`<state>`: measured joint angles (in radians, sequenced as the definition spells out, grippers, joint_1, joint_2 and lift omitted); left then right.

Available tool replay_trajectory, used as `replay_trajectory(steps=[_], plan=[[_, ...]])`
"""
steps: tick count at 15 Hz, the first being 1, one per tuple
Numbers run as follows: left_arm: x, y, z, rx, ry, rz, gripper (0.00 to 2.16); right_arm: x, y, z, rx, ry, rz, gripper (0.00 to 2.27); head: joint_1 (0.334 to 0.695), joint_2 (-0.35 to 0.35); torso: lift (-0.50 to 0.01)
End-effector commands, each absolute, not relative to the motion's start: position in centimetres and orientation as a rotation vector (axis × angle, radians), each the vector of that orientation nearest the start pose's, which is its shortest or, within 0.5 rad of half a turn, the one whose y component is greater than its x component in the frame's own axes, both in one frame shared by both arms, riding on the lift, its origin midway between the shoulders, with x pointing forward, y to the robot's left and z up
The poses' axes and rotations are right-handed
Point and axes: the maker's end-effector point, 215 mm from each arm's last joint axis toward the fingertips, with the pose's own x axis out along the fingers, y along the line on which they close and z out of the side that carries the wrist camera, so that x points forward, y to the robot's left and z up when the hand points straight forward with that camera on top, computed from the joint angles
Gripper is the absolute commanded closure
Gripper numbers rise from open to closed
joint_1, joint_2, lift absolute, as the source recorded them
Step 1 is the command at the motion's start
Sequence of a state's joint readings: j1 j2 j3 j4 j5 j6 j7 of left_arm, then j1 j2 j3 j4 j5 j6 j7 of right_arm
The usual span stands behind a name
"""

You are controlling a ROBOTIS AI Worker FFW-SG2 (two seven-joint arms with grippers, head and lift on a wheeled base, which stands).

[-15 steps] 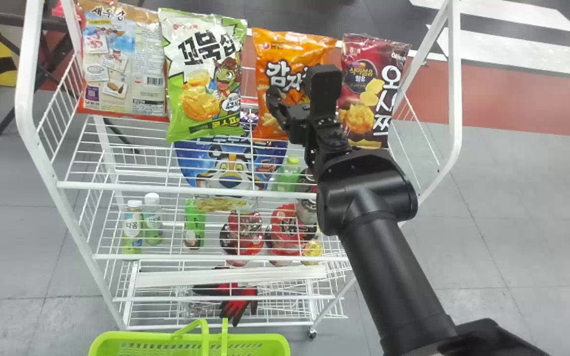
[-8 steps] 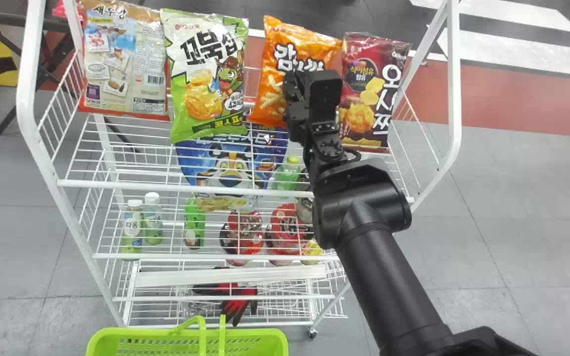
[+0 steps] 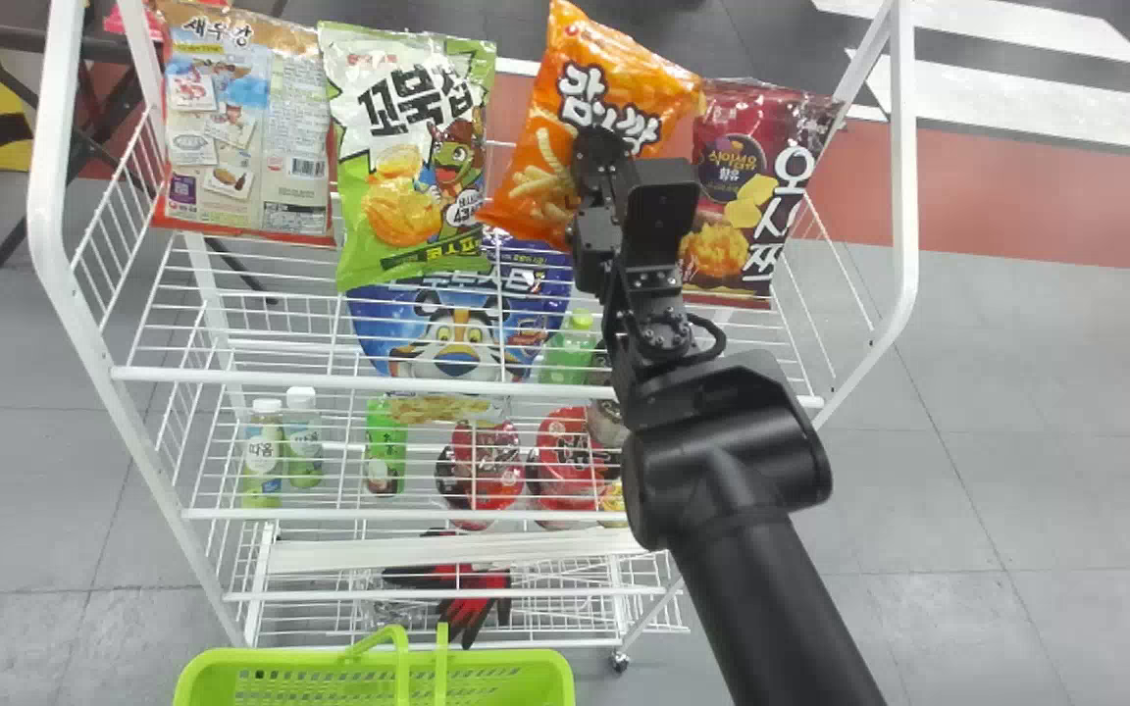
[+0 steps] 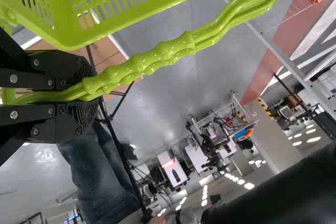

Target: Hold basket handle with left hand then pick Gamjakkang with right hand and place into basket

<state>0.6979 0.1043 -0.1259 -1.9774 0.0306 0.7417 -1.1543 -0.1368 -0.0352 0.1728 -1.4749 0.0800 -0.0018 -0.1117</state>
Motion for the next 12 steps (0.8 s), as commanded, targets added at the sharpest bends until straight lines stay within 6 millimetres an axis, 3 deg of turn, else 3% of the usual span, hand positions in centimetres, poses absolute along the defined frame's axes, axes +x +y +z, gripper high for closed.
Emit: replay_trajectory(steps=[1, 6, 9, 12], plan=[[12.3, 0.2, -51.3, -0.557, 0.962, -1.203, 2.15, 61.4, -16.2, -32.1, -0.128, 0.001, 0.096, 2.24, 0.695, -0.239, -0.019], [11.9, -0.1, -51.2, -0.556, 0.97, -1.211, 2.15, 59.9, -15.8, -32.9, -0.13, 0.037, 0.218, 2.24, 0.695, -0.238, -0.019], [11.7, -0.2, -51.1, -0.554, 0.969, -1.214, 2.15, 56.8, -15.8, -32.7, -0.129, 0.094, 0.234, 2.24, 0.695, -0.249, -0.019], [11.4, -0.8, -51.0, -0.537, 0.974, -1.224, 2.15, 52.1, -16.3, -32.4, -0.107, 0.169, 0.279, 2.24, 0.695, -0.271, -0.019]])
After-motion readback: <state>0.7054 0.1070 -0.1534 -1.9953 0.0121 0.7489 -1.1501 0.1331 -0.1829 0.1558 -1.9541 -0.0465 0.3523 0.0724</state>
